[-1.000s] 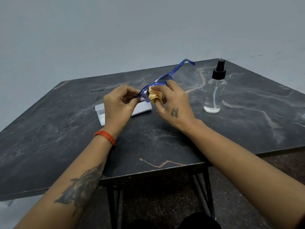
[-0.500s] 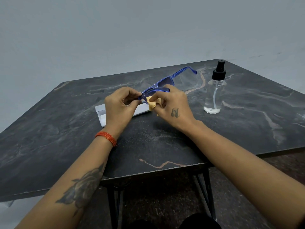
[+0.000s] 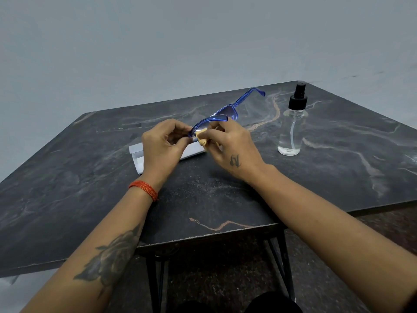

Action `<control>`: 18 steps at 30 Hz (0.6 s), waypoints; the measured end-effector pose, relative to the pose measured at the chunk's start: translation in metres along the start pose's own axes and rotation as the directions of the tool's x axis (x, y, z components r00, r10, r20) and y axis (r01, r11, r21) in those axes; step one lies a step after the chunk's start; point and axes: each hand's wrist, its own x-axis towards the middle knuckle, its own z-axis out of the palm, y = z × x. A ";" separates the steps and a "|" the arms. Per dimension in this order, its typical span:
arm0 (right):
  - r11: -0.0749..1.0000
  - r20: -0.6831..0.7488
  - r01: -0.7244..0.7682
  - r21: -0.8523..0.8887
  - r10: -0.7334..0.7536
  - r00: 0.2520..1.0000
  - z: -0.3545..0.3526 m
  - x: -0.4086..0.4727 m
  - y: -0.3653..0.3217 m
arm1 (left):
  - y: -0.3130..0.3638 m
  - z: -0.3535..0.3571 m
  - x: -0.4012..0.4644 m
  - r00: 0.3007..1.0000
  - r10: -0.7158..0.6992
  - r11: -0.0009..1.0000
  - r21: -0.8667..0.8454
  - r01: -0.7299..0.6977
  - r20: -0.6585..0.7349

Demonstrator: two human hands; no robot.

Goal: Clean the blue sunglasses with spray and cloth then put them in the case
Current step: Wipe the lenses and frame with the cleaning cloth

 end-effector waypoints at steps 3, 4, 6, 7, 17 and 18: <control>1.000 0.023 0.019 -0.016 -0.018 1.000 0.000 0.002 0.000 | 0.003 0.001 -0.001 1.000 0.015 1.000 -0.006 -0.015 0.019; 0.999 0.039 0.018 -0.030 -0.017 0.999 -0.001 0.003 -0.001 | 0.004 0.001 -0.001 1.000 0.015 1.000 -0.011 -0.015 0.025; 0.998 0.074 -0.004 -0.064 0.009 0.997 -0.001 0.004 -0.001 | 0.005 0.002 -0.002 1.000 0.010 1.000 -0.014 -0.010 0.030; 0.996 0.090 -0.029 -0.086 0.037 0.995 -0.001 0.005 -0.002 | 0.006 0.002 -0.002 0.999 0.011 1.000 -0.011 -0.010 0.033; 0.977 -0.066 -0.146 -0.154 0.137 0.988 0.000 0.005 0.000 | 0.004 0.004 -0.003 0.998 0.012 1.000 0.024 -0.013 0.063; 0.979 -0.099 -0.159 -0.125 0.148 0.984 0.000 0.005 -0.001 | 0.004 0.004 -0.003 0.999 -0.001 1.000 0.012 0.000 0.051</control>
